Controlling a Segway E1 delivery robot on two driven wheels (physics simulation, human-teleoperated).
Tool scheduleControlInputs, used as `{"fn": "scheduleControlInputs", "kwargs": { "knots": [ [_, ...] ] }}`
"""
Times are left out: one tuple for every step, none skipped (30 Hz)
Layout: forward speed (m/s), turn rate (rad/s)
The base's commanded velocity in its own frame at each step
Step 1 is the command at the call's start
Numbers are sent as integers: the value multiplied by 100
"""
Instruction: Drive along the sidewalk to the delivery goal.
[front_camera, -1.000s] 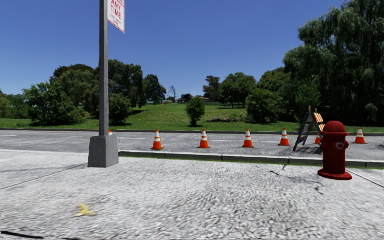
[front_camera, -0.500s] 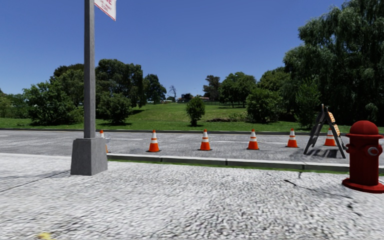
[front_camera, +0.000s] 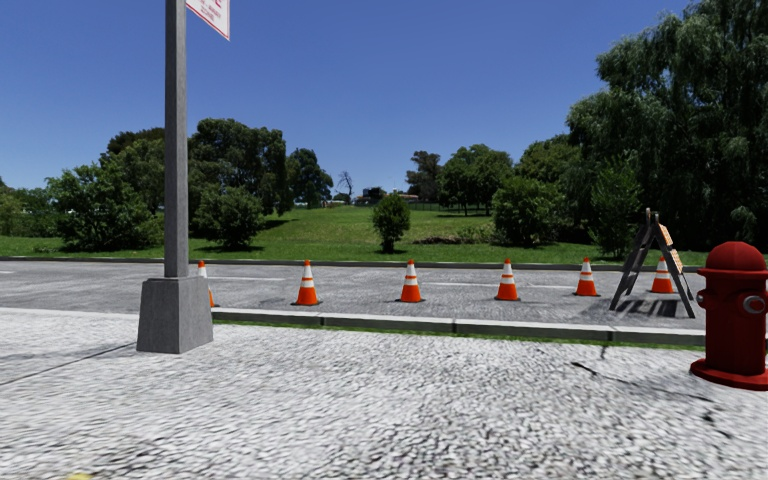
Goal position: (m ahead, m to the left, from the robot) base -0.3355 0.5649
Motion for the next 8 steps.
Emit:
{"fn": "scheduleControlInputs", "kwargs": {
  "knots": [
    [0, 0],
    [0, 0],
    [0, 0],
    [0, 0],
    [0, 0],
    [0, 0],
    [0, 0],
    [0, 0]
  ]
}}
